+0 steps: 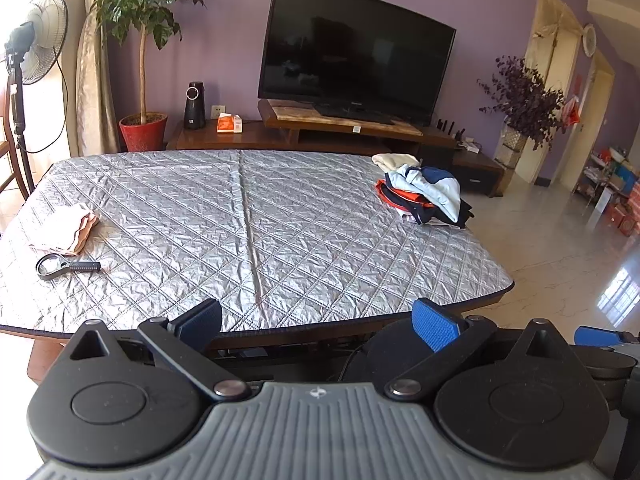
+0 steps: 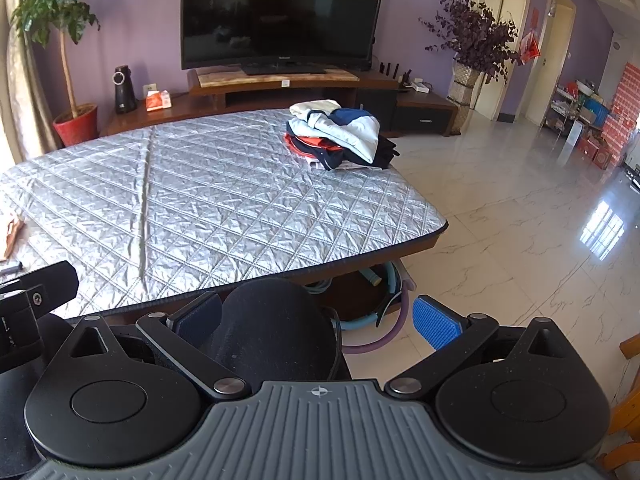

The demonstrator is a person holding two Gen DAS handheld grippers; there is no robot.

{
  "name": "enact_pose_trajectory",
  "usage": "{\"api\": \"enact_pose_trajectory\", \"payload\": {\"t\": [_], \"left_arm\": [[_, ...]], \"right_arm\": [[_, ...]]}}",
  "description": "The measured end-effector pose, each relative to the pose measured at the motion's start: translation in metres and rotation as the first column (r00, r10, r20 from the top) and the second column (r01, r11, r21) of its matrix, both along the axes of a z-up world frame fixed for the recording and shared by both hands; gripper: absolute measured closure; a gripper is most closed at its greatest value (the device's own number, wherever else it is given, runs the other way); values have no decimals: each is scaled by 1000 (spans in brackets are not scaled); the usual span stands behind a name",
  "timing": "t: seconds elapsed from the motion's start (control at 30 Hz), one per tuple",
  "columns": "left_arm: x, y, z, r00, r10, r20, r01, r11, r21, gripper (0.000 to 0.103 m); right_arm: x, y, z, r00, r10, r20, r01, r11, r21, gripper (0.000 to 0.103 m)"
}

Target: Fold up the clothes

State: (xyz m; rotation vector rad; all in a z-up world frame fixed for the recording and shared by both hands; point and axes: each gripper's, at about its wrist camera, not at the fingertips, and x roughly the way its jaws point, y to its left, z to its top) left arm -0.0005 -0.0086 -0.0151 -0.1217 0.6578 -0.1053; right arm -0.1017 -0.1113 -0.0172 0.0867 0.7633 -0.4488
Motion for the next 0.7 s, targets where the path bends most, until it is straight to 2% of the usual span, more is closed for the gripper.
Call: {"api": "enact_pose_trajectory", "payload": {"t": [0.33,0.7], "left_arm": [[8,6,-4,1000,20,-15,-20,1000,-9,1],[47,30,-26,993,83,-80,-84,996,-13,1]], "right_arm": [[13,2,-4,1000,28,-8,-28,1000,9,0],[70,-9,-25,997,66,-43,-65,998,26,0]]}}
